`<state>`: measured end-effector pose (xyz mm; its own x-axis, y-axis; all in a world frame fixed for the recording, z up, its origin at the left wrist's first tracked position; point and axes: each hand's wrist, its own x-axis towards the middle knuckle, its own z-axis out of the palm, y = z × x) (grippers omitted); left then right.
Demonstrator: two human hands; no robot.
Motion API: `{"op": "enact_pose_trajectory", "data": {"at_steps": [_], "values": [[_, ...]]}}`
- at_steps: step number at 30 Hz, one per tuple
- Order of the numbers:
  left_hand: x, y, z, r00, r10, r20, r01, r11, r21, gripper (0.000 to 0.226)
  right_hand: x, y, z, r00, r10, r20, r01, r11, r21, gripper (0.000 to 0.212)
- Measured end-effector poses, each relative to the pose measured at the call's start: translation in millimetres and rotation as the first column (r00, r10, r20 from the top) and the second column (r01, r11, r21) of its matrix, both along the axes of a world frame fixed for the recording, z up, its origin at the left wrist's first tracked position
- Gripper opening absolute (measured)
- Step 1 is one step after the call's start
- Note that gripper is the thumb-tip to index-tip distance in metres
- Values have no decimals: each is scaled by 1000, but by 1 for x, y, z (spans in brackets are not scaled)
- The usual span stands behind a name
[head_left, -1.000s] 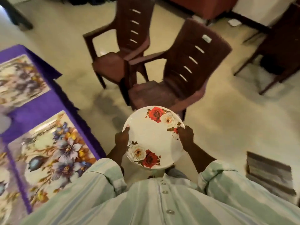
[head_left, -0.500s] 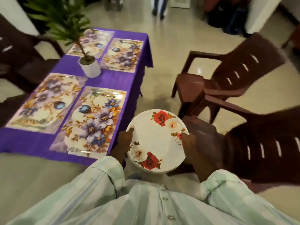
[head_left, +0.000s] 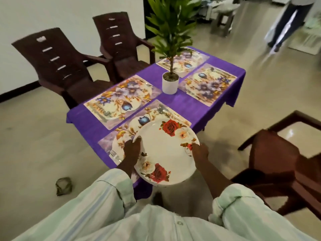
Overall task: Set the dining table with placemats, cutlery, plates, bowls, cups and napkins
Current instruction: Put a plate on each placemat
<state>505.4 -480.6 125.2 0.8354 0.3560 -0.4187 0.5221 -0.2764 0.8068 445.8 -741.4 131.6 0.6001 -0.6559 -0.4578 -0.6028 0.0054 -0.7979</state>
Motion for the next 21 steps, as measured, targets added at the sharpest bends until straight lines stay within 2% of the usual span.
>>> {"op": "enact_pose_trajectory", "data": {"at_steps": [3, 5, 6, 7, 8, 9, 10, 11, 12, 14, 16, 17, 20, 21], "values": [[17, 9, 4, 995, 85, 59, -88, 995, 47, 52, 53, 5, -7, 997, 82, -7, -82, 996, -41, 39], [21, 18, 3, 989, 130, 69, -136, 987, 87, 47, 74, 16, -5, 986, 162, 48, -156, 983, -99, 29], [21, 21, 5, 986, 157, 62, -162, 982, 96, 45, 86, 20, -9, 960, 262, 95, -264, 965, 6, 21], [21, 26, 6, 981, 184, 59, -189, 977, 95, 45, 101, 18, -18, 925, 376, 58, -375, 926, -32, 22], [22, 30, 4, 974, 217, 57, -222, 971, 94, 46, 111, 22, -15, 910, 408, 76, -390, 903, -182, 26], [21, 33, 4, 967, 247, 62, -253, 962, 102, 50, 119, 25, -12, 922, 381, 70, -368, 918, -148, 24], [20, 35, 1, 961, 271, 53, -276, 954, 118, 54, 123, 33, -7, 923, 384, -9, -384, 923, -10, 22], [19, 37, 0, 951, 305, 48, -309, 943, 126, 55, 129, 40, 3, 920, 388, 49, -388, 921, -15, 27], [20, 38, 0, 941, 338, 31, -339, 933, 123, 52, 136, 44, 3, 923, 386, 2, -382, 916, -123, 33], [23, 37, 4, 920, 390, 35, -391, 911, 131, 47, 152, 51, 9, 889, 455, -52, -456, 873, -174, 41], [26, 36, 0, 914, 404, 39, -405, 902, 152, 51, 165, 53, 14, 856, 507, -99, -516, 833, -200, 45], [29, 37, -6, 907, 418, 39, -419, 896, 145, 56, 174, 52, 15, 835, 537, -120, -550, 812, -197, 43], [39, 39, -36, 869, 495, 18, -491, 856, 163, 67, 193, 47, 18, 745, 655, -127, -664, 745, -59, 25], [42, 36, -36, 859, 511, 21, -508, 847, 157, 65, 198, 44, 21, 730, 672, -123, -683, 725, -89, 24]]}}
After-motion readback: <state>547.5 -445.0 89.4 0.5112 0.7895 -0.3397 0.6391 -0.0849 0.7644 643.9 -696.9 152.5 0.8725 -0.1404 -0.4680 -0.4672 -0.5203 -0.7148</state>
